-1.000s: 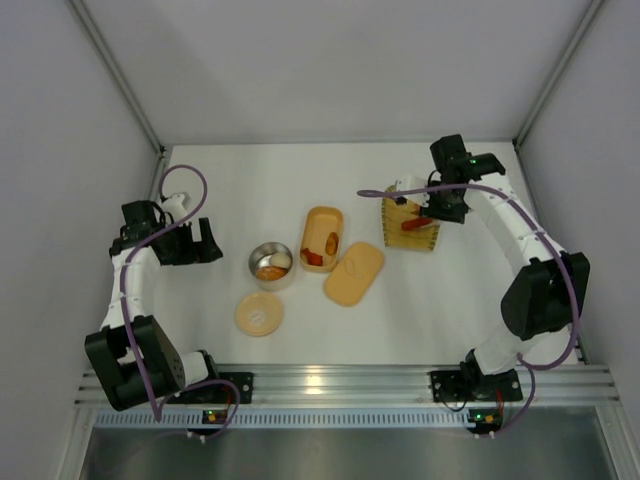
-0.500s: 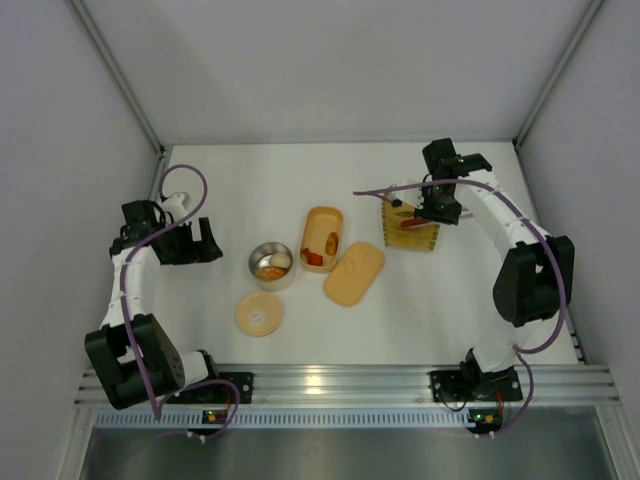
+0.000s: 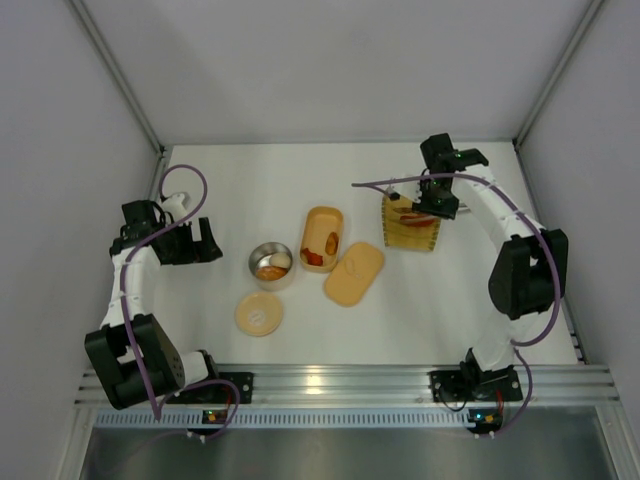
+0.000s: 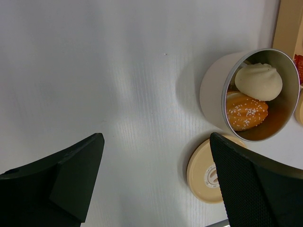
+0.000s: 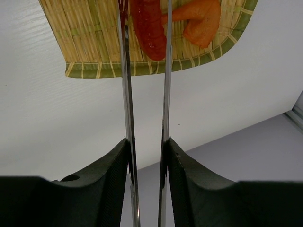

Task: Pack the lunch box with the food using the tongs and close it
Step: Pick up the fake food from the plate.

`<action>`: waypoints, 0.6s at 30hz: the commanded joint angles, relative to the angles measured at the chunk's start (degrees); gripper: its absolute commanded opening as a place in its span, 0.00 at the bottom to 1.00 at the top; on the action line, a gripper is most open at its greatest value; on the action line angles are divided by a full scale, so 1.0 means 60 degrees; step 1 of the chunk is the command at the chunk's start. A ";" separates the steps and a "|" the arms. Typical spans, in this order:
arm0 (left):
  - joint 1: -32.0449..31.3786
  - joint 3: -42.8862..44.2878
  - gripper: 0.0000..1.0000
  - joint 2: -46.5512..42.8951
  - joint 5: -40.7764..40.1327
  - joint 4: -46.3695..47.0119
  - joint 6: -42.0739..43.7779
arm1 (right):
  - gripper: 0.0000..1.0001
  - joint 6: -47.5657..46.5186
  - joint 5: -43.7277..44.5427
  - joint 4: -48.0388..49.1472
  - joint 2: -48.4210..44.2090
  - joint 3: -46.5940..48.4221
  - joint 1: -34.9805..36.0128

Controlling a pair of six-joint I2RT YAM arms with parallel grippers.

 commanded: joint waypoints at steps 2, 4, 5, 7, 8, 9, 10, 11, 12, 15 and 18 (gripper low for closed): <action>0.0074 -0.0046 0.98 0.0000 0.0085 0.0313 0.0125 | 0.37 0.0128 -0.0237 -0.0432 -0.0135 0.0701 -0.0230; 0.0074 -0.0046 0.98 -0.0014 0.0100 0.0313 0.0139 | 0.37 0.0114 -0.0325 -0.0681 -0.0121 0.0745 -0.0362; 0.0074 -0.0046 0.98 -0.0014 0.0100 0.0299 0.0139 | 0.38 0.0114 -0.0325 -0.0754 -0.0092 0.0745 -0.0406; 0.0074 -0.0046 0.98 -0.0029 0.0114 0.0284 0.0139 | 0.38 0.0128 -0.0325 -0.0916 -0.0033 0.0760 -0.0538; 0.0074 -0.0046 0.98 -0.0014 0.0100 0.0284 0.0125 | 0.39 0.0128 -0.0325 -0.0960 -0.0004 0.0760 -0.0582; 0.0074 -0.0046 0.98 -0.0029 0.0114 0.0298 0.0139 | 0.39 0.0128 -0.0354 -0.1018 0.0040 0.0760 -0.0655; 0.0074 -0.0046 0.98 -0.0029 0.0114 0.0284 0.0139 | 0.39 0.0128 -0.0383 -0.1048 0.0040 0.0760 -0.0699; 0.0074 -0.0046 0.98 -0.0029 0.0114 0.0269 0.0125 | 0.38 0.0143 -0.0398 -0.1063 0.0055 0.0745 -0.0728; 0.0074 -0.0046 0.98 -0.0029 0.0129 0.0284 0.0139 | 0.38 0.0128 -0.0427 -0.1077 0.0099 0.0745 -0.0772; 0.0074 -0.0046 0.98 -0.0029 0.0100 0.0284 0.0125 | 0.38 0.0172 -0.0500 -0.1224 0.0245 0.0789 -0.0860; 0.0074 -0.0046 0.98 -0.0029 0.0100 0.0284 0.0139 | 0.38 0.0260 -0.0559 -0.1297 0.0318 0.0775 -0.0933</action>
